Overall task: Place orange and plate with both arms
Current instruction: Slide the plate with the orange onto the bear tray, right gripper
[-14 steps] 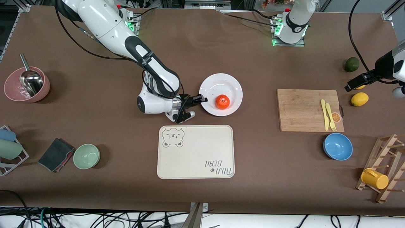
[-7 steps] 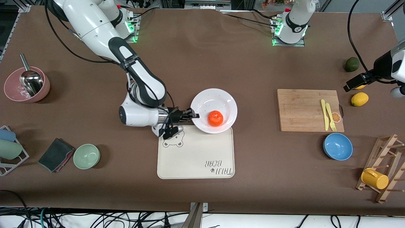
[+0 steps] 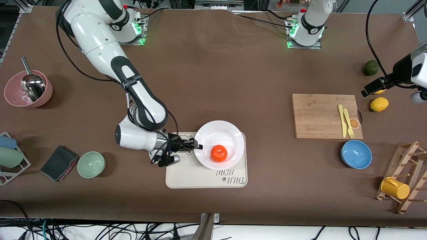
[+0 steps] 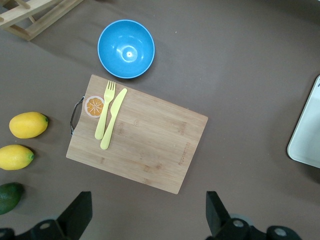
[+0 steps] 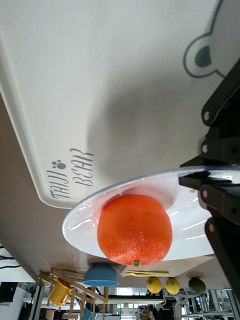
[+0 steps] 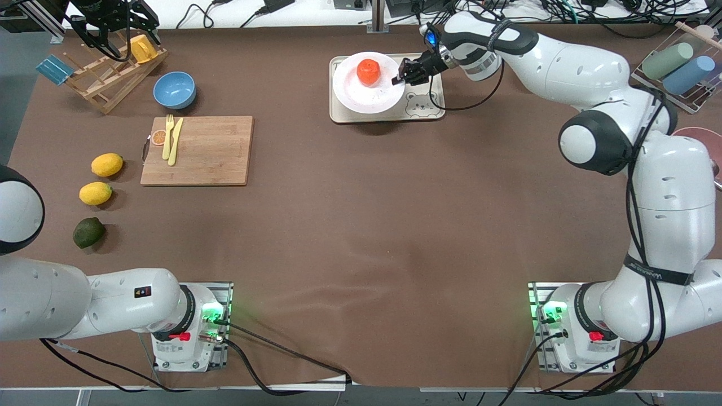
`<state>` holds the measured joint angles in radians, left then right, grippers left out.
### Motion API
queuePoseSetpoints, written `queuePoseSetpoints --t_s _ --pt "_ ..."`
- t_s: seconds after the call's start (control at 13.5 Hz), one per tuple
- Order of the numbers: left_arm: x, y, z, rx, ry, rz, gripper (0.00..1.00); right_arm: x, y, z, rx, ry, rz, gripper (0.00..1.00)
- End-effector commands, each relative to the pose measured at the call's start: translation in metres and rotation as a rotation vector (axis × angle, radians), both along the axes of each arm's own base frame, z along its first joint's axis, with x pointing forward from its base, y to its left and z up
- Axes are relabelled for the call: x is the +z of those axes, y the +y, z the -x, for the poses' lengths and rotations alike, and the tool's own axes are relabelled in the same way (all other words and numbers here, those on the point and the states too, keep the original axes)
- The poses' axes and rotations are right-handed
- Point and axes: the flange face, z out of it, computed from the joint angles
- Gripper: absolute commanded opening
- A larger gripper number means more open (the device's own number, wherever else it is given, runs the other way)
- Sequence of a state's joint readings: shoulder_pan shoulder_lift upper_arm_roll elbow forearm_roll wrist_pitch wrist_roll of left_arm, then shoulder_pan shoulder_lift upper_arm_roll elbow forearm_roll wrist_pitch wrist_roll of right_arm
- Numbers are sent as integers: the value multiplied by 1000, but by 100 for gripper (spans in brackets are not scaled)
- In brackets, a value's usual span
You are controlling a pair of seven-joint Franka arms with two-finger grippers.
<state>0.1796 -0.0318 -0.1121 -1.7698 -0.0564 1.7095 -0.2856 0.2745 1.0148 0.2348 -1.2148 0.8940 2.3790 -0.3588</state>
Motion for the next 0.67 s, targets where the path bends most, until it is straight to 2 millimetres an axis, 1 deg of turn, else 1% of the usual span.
queuePoseSetpoints --t_s 0.0,0.15,0.37,0.44,0.52,0.59 --pt "5 1 -1 -21 -6 10 100 -23 6 -13 -61 -32 10 0" --pt "6 2 -1 -19 -8 13 100 -38 4 -12 -83 -39 24 0" --pt "9 8 1 -9 -8 11 100 -42 3 -12 -91 -35 27 0" --pt "8 9 2 -15 -1 13 100 -42 3 -11 -89 -33 28 60" --pt "8 8 3 -27 3 14 100 -38 3 -12 -81 -41 32 99" --pt "7 9 2 -29 3 14 100 -30 1 -14 -62 -62 52 100"
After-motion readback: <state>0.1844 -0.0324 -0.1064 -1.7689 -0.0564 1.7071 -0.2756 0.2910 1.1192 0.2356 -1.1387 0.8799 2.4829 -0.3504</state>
